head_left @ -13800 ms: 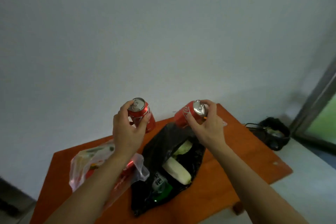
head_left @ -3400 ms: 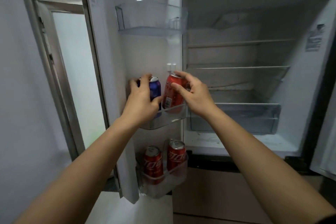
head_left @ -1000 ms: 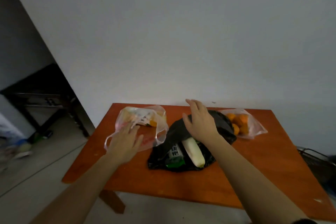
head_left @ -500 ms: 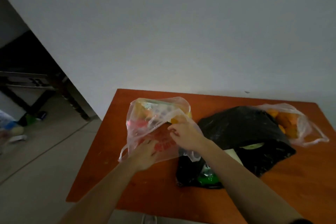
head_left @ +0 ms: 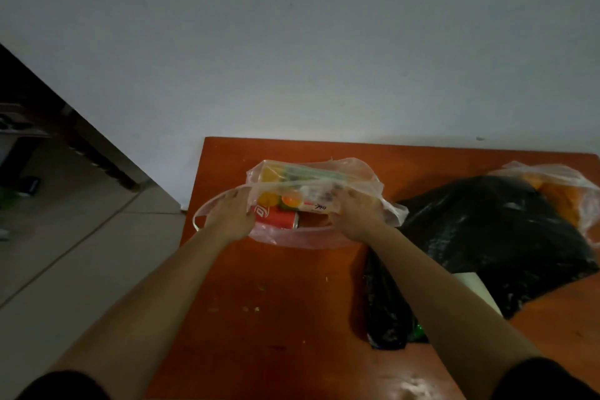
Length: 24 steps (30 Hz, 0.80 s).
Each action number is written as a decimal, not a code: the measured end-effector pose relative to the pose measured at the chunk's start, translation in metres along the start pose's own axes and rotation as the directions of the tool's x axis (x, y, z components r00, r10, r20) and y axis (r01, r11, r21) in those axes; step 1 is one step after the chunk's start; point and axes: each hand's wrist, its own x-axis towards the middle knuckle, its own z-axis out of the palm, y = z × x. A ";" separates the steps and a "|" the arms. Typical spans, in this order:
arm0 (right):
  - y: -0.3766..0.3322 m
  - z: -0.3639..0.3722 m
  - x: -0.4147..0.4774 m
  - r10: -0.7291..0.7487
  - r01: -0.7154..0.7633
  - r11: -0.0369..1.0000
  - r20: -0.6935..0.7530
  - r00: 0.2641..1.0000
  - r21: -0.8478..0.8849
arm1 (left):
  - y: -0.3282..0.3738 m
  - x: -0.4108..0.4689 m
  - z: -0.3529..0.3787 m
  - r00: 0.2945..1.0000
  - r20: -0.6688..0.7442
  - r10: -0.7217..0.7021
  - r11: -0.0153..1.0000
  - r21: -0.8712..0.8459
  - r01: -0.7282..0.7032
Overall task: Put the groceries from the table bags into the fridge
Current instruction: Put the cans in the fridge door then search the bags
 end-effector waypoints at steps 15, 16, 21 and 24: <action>-0.042 0.129 0.017 0.096 -0.191 0.539 0.166 0.981 0.820 | 0.006 -0.015 0.043 0.952 0.191 -0.239 0.769 -0.561 0.305; -0.037 0.127 0.009 0.093 -0.255 0.510 0.243 0.966 0.821 | 0.009 -0.018 0.046 0.951 0.196 -0.238 0.750 -0.586 0.308; -0.013 0.132 -0.015 0.132 -0.324 0.564 0.305 0.943 0.759 | 0.031 -0.043 0.058 0.946 0.225 -0.231 0.693 -0.645 0.323; 0.001 0.120 -0.026 0.146 -0.223 0.582 0.169 0.975 0.782 | 0.043 -0.059 0.059 0.943 0.226 -0.244 0.722 -0.607 0.333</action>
